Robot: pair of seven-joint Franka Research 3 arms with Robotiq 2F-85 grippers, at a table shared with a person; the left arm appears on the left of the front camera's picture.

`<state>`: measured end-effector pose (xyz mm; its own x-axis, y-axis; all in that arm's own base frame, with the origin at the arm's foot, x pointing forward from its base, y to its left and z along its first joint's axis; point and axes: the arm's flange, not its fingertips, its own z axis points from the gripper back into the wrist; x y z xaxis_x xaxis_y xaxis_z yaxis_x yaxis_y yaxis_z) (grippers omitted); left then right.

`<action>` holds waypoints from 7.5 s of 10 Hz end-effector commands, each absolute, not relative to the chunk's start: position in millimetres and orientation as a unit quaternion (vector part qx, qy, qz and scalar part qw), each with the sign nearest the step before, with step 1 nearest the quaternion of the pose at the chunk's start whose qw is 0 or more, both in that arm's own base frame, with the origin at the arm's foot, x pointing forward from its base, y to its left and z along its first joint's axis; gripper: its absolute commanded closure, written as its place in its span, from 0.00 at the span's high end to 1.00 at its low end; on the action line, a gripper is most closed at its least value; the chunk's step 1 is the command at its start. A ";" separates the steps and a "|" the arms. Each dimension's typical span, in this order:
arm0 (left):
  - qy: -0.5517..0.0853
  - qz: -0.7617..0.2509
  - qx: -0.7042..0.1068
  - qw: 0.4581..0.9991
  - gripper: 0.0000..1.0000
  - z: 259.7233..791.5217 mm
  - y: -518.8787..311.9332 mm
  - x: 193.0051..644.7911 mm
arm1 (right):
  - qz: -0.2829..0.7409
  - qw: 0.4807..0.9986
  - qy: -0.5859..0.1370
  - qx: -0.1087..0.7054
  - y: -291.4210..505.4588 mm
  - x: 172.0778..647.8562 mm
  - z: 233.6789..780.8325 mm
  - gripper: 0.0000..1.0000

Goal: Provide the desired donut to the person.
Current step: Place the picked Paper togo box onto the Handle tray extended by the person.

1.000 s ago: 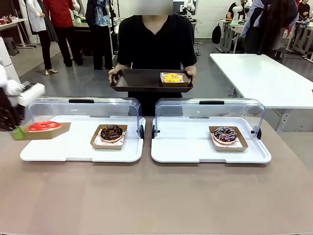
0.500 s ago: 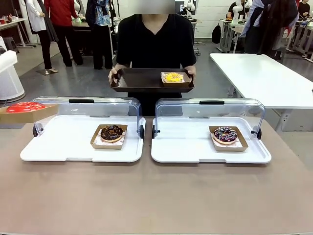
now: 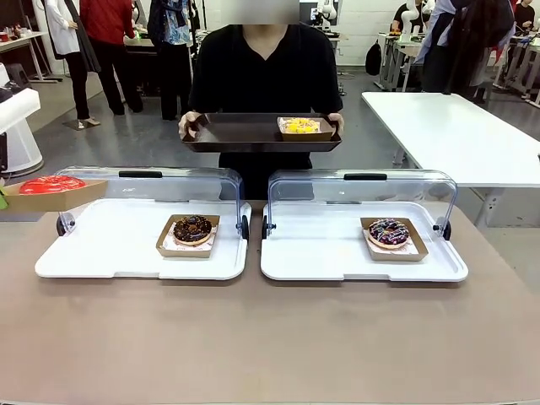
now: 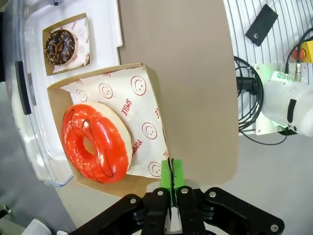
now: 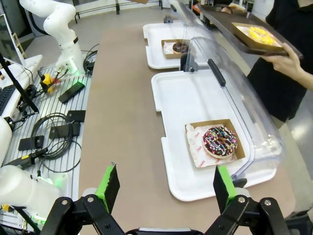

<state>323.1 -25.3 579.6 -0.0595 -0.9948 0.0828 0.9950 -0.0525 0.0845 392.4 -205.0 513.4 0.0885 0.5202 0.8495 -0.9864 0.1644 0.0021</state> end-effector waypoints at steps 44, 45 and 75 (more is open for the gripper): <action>-0.040 -0.744 0.037 0.666 1.00 600.1 -252.3 496.5 | 0.566 0.664 -0.375 0.315 -205.6 392.6 513.1 1.00; -0.047 -0.753 0.026 0.656 1.00 605.9 -220.5 480.8 | 0.566 0.664 -0.375 0.315 -205.6 392.6 513.1 1.00; -0.408 -0.585 -0.369 0.596 1.00 505.9 214.7 422.0 | 0.566 0.664 -0.375 0.315 -205.6 392.6 513.1 1.00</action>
